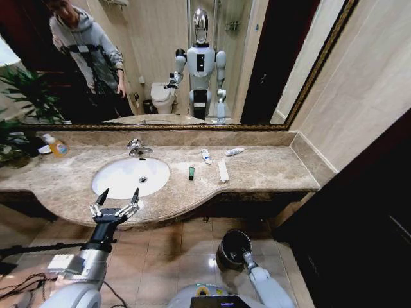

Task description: Pick up the trash from the sink and place it in the trash bin.

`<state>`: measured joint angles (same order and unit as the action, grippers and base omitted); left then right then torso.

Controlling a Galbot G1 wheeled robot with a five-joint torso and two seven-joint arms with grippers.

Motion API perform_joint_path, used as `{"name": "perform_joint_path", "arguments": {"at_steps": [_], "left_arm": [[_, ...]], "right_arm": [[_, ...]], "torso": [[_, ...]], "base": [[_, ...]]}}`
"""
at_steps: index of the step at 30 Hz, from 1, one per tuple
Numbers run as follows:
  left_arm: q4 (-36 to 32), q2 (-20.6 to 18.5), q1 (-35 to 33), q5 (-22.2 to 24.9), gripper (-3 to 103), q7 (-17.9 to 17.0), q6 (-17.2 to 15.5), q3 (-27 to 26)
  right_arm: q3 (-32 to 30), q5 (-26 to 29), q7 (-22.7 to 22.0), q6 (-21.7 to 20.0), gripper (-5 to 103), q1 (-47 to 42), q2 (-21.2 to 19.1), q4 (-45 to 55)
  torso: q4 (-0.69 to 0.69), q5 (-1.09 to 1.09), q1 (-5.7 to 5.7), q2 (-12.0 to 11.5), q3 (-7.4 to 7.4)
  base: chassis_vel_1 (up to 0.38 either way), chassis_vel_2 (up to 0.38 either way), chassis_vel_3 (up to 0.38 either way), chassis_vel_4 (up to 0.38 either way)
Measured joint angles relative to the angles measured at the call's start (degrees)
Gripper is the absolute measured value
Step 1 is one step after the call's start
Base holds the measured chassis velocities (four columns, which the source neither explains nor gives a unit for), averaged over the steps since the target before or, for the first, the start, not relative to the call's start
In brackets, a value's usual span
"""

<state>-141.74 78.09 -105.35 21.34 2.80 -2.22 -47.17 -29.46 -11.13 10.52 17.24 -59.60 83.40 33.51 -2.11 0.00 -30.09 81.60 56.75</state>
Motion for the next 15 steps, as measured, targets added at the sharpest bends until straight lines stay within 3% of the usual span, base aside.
{"name": "perform_joint_path", "arguments": {"at_steps": [5,7,8,14,15], "left_arm": [[0.00,0.00,0.00,0.00,100,0.00,0.00,0.00],[0.00,0.00,0.00,0.00,100,0.00,0.00,0.00],[0.00,0.00,0.00,0.00,100,0.00,0.00,0.00],[0.00,0.00,0.00,0.00,100,0.00,0.00,0.00],[0.00,0.00,0.00,0.00,100,0.00,0.00,0.00]], "right_arm": [[-0.79,1.43,-1.26,0.29,90,-3.01,0.08,4.48],[-0.94,1.56,-1.34,0.31,90,-3.51,0.04,5.27],[-1.18,1.76,-1.48,0.33,98,-4.48,-0.10,6.77],[-1.86,4.96,-2.55,-0.81,100,-10.13,-0.96,15.72],[-1.87,6.72,-2.61,-2.48,100,-12.59,-1.18,20.14]], "torso": [[0.00,0.00,0.00,0.00,0.00],[0.00,0.00,0.00,0.00,0.00],[0.00,0.00,0.00,0.00,0.00],[0.00,0.00,0.00,0.00,0.00],[0.00,0.02,0.00,0.00,-0.01]], "base": [[0.000,0.000,0.000,0.000],[0.000,0.000,0.000,0.000],[0.000,0.000,0.000,0.000],[0.000,0.000,0.000,0.000],[0.000,0.000,0.000,0.000]]}}
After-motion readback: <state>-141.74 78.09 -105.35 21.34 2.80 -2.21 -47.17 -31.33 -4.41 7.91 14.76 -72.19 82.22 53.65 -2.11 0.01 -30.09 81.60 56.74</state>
